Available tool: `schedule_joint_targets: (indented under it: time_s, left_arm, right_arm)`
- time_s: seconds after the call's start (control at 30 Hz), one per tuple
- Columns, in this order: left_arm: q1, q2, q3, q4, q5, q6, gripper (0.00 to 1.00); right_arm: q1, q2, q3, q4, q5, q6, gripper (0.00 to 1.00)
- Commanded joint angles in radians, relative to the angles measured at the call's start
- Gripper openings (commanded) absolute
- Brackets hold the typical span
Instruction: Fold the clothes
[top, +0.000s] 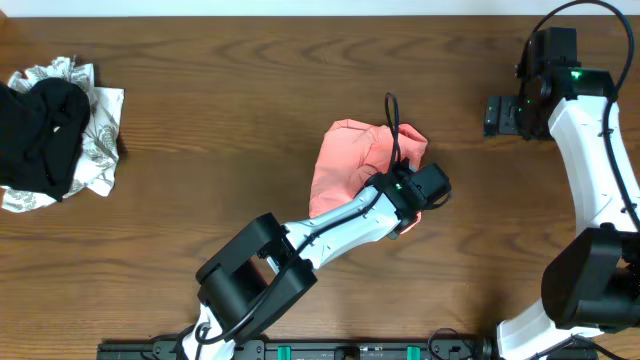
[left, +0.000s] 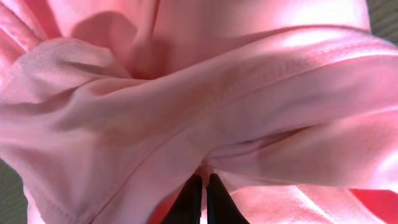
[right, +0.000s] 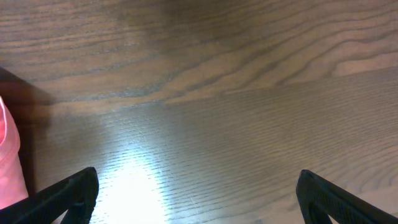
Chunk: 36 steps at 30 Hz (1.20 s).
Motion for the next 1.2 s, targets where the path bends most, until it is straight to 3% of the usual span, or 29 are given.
schedule_joint_targets:
  time_s: [0.0,0.13,0.3,0.37,0.47,0.6,0.83,1.0,1.17]
  left_arm:
    - [0.003,-0.014,0.014,-0.008,-0.011,0.000,0.06]
    - [0.004,-0.085,0.066,-0.010,-0.002,-0.104,0.07]
    - [0.003,-0.164,0.083,0.034,0.000,-0.291,0.26]
    - [0.003,-0.163,0.082,0.051,0.016,-0.351,0.43]
    - [0.004,-0.146,0.082,0.077,0.082,-0.429,0.61]
    - [0.003,-0.129,0.082,0.096,0.094,-0.609,0.62]
    - [0.004,-0.070,0.082,0.134,0.094,-0.811,0.61]
    - [0.008,-0.021,0.082,0.146,0.093,-0.894,0.53]
    - [0.024,0.022,0.082,0.145,0.093,-0.967,0.53]
  right_arm:
    - [-0.004,0.003,-0.004,-0.001,0.010,0.016,0.99]
    - [-0.004,0.003,-0.004,-0.001,0.010,0.016,0.99]
    - [-0.004,0.003,-0.004,-0.001,0.010,0.016,0.99]
    - [-0.004,0.003,-0.004,-0.001,0.010,0.016,0.99]
    - [-0.004,0.003,-0.004,-0.001,0.010,0.016,0.99]
    - [-0.004,0.003,-0.004,-0.001,0.010,0.016,0.99]
    - [-0.004,0.003,-0.004,-0.001,0.010,0.016,0.99]
    - [-0.003,0.003,-0.004,0.000,0.010,0.016,0.99]
    - [-0.004,0.003,-0.004,-0.001,0.010,0.016,0.99]
